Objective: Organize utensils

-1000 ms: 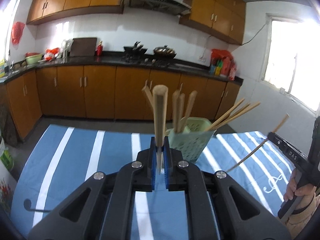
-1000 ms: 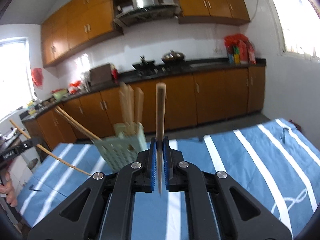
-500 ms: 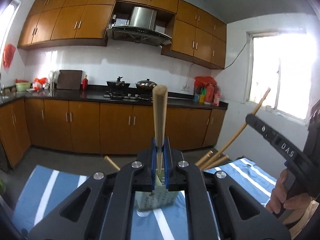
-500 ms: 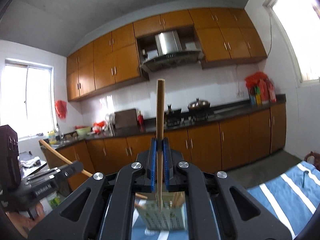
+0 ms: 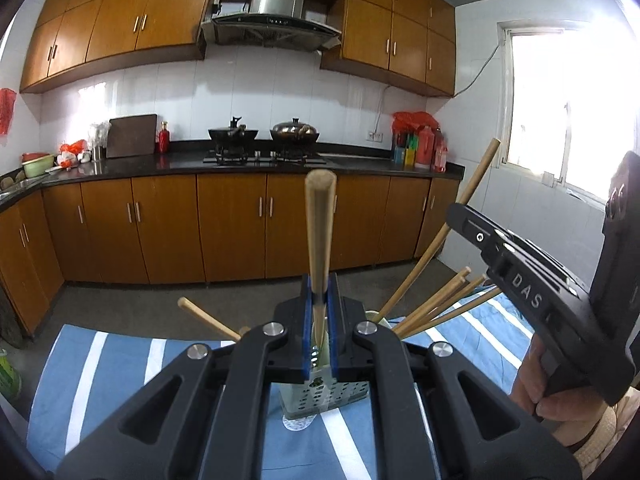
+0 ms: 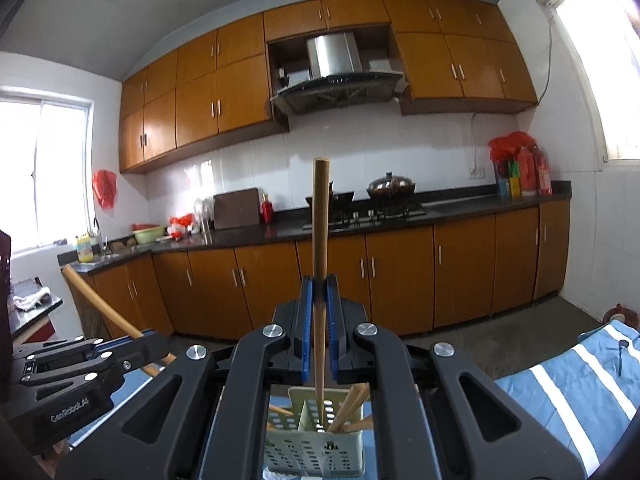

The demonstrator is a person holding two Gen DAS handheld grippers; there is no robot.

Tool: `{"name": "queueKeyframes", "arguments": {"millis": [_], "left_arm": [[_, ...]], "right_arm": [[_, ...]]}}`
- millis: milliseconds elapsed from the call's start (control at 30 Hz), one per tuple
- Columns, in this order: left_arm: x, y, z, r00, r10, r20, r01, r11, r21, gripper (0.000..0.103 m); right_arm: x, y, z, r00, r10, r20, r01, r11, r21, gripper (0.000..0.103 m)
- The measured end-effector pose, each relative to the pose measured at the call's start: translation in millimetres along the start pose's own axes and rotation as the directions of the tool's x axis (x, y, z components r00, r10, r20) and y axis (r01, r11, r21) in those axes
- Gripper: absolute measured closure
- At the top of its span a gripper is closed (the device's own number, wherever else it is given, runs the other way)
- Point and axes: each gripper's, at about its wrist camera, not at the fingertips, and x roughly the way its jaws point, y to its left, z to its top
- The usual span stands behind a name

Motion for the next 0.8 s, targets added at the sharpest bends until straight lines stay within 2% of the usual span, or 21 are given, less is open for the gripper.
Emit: {"name": "queueKeyframes", "arguments": {"millis": [167, 200, 267, 300, 467, 567, 633, 667, 700, 733, 800], "left_arm": [[7.0, 4.2, -3.4, 1.0, -0.002, -0.012, 0.002, 1.0, -0.018, 0.095], [6.3, 5.2, -2.8, 1.0, 0.0, -0.008, 0.0, 1.0, -0.023, 0.094], [2.3, 6.6, -2.8, 1.0, 0.002, 0.002, -0.002, 1.0, -0.027, 0.089], [-1.0, 7.0, -2.2, 1.0, 0.005, 0.008, -0.005, 1.0, -0.03, 0.083], [-27.6, 9.1, 0.9, 0.998, 0.024, 0.057, -0.022, 0.999, -0.044, 0.067], [-51.6, 9.1, -2.3, 0.994, 0.055, 0.094, -0.052, 0.998, -0.034, 0.05], [-72.4, 4.8, -11.3, 0.988, 0.088, 0.123, -0.088, 0.996, -0.01, 0.032], [-81.6, 2.4, -15.9, 0.985, 0.103, 0.135, -0.104, 0.995, 0.002, 0.026], [-93.1, -0.9, -23.1, 0.981, 0.128, 0.149, -0.131, 0.991, 0.015, 0.014], [-103.9, -4.5, -31.3, 0.975, 0.15, 0.164, -0.156, 0.987, 0.027, 0.006], [-124.0, -12.5, -50.7, 0.966, 0.175, 0.188, -0.188, 0.981, 0.05, 0.004]], "right_arm": [[4.4, 6.0, -2.5, 0.998, 0.024, -0.056, -0.024, 1.0, -0.01, 0.095], [3.0, 5.8, -2.7, 0.998, 0.026, -0.058, -0.027, 1.0, -0.01, 0.092], [-0.3, 4.4, -0.3, 0.998, 0.022, -0.058, -0.023, 1.0, -0.012, 0.078], [-3.1, 3.0, 0.2, 0.998, 0.021, -0.053, -0.021, 1.0, -0.007, 0.071], [-26.8, -4.5, 9.4, 1.0, 0.014, -0.028, -0.014, 1.0, 0.01, 0.068], [-51.6, -6.2, 13.6, 1.0, 0.001, -0.008, -0.001, 1.0, 0.006, 0.052], [-65.0, -4.5, 12.6, 1.0, -0.013, -0.001, 0.013, 1.0, -0.013, 0.034], [-76.1, -2.8, 10.2, 1.0, -0.028, 0.004, 0.028, 0.999, -0.03, 0.029], [-84.6, -1.2, 7.2, 0.999, -0.041, 0.007, 0.041, 0.998, -0.045, 0.016], [-92.3, 1.1, 3.7, 0.999, -0.052, 0.007, 0.053, 0.997, -0.059, 0.007], [-111.6, 6.5, -9.1, 0.997, -0.073, 0.001, 0.073, 0.994, -0.085, 0.003]]}}
